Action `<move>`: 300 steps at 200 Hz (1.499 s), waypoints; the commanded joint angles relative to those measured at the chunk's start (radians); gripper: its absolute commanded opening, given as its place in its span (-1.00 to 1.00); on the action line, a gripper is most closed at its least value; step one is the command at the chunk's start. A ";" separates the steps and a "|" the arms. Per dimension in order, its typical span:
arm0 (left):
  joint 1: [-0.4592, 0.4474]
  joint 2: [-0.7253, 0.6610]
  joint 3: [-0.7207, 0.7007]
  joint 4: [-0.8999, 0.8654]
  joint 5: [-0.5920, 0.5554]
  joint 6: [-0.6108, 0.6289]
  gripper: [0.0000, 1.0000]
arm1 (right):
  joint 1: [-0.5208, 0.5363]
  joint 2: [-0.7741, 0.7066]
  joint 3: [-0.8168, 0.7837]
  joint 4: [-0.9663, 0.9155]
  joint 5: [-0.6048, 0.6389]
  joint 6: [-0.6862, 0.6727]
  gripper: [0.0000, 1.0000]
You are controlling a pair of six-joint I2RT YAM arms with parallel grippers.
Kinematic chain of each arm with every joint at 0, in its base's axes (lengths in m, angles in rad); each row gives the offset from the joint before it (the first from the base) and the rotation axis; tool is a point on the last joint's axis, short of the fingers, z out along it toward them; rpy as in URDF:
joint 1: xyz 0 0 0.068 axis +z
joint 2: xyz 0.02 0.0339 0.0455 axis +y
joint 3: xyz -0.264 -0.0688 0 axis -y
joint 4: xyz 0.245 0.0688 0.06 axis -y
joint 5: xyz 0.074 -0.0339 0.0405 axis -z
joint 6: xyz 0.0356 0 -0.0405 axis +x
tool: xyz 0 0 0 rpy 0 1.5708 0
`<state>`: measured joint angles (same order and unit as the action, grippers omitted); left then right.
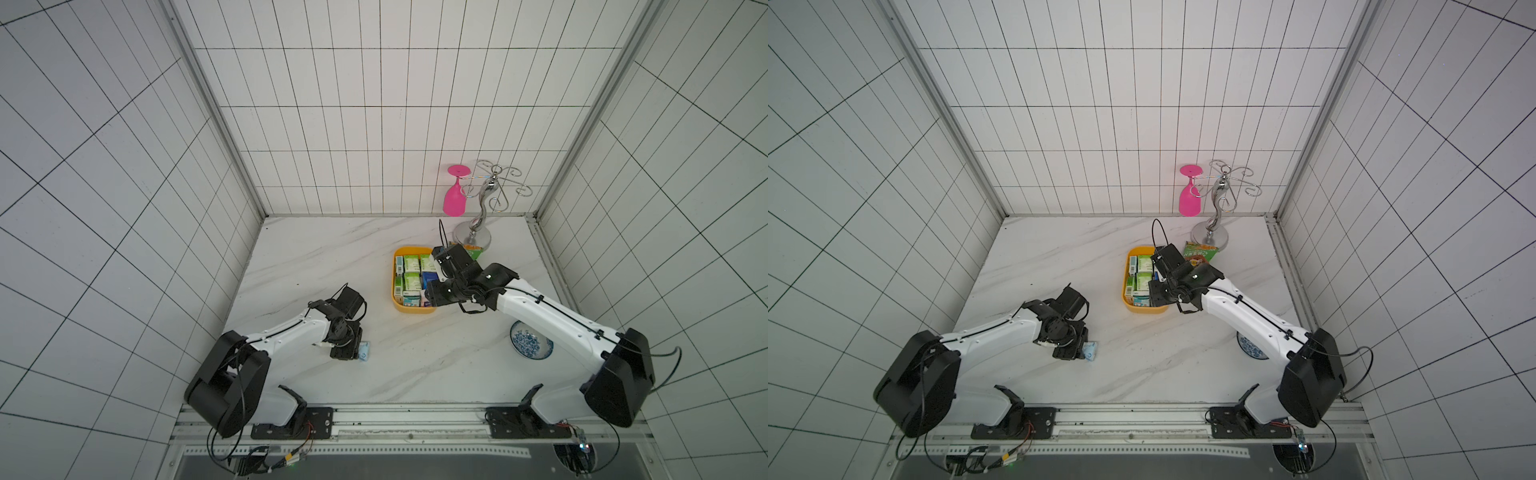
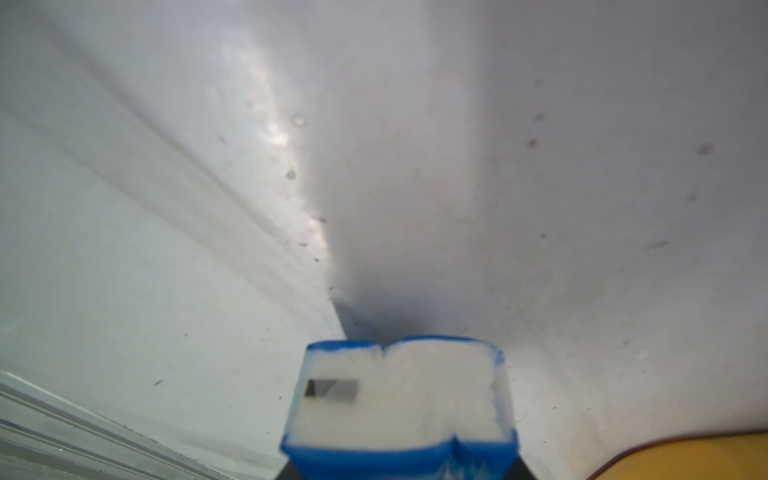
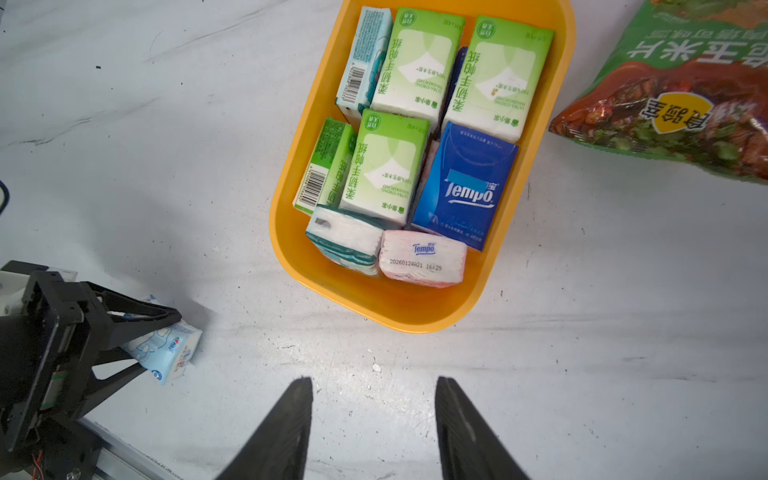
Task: Put the pocket tissues into the storage box
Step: Pick up the pocket tissues from the center of the board, then place the pocket tissues in the storage box.
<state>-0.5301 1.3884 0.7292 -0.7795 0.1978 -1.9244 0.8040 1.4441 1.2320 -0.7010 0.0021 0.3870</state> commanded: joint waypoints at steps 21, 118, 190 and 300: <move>0.070 0.105 0.222 -0.028 -0.053 0.440 -0.34 | -0.087 -0.028 -0.040 -0.018 0.028 -0.015 0.03; 0.015 0.496 0.927 -0.259 -0.111 1.147 -0.42 | -0.262 -0.094 -0.138 -0.028 -0.031 -0.052 0.03; -0.139 0.738 1.294 -0.387 -0.185 1.268 -0.39 | -0.280 -0.102 -0.147 -0.066 -0.024 -0.060 0.02; -0.165 0.903 1.462 -0.430 -0.153 1.320 0.26 | -0.312 -0.140 -0.151 -0.075 0.061 -0.085 0.08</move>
<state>-0.6922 2.2963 2.1513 -1.1957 0.0597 -0.6365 0.5076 1.3106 1.1061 -0.7574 0.0021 0.3264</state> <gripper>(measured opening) 0.539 0.527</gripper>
